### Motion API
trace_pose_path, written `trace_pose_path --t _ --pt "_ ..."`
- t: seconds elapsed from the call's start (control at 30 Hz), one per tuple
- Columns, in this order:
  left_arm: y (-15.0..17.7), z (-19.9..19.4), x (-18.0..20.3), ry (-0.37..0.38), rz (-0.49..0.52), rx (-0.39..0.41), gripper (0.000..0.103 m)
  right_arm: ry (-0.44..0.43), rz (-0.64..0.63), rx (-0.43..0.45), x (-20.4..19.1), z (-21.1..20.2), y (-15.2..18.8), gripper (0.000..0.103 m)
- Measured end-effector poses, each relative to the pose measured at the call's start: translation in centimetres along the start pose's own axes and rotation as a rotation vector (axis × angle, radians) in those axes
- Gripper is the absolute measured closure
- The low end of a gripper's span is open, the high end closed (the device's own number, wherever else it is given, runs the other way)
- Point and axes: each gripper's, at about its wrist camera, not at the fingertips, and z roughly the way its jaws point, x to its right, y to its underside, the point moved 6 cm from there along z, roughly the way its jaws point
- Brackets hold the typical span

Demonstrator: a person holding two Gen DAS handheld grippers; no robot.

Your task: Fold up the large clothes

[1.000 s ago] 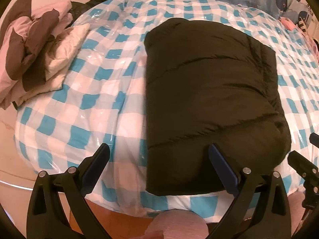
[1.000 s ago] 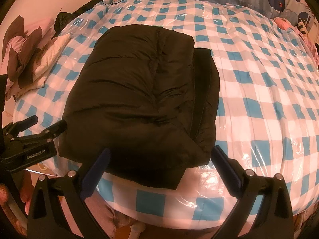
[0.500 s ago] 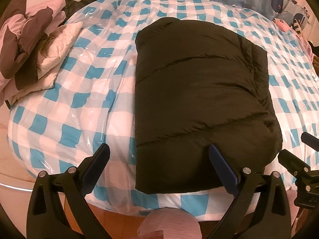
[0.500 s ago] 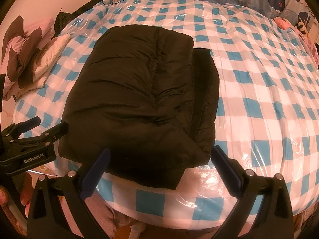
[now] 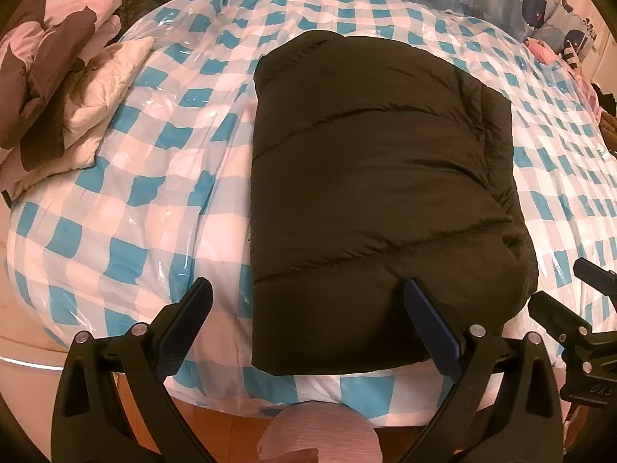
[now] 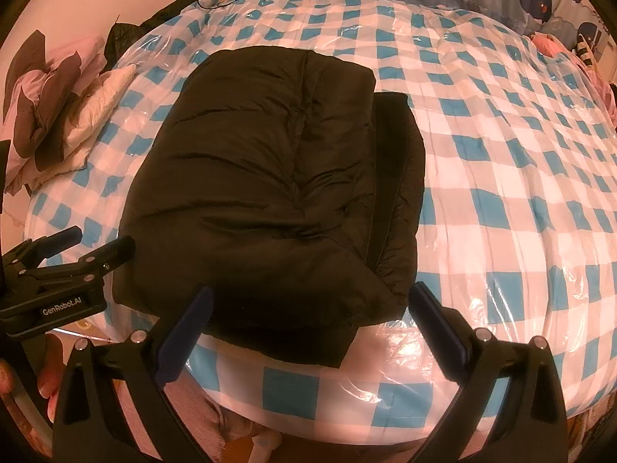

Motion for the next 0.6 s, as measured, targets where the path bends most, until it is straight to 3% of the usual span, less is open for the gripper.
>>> trace_pose_path --t 0.6 --pt "-0.68 0.44 0.3 0.054 -0.022 -0.013 0.008 -0.003 -0.001 -0.002 0.27 0.08 -0.21 0.005"
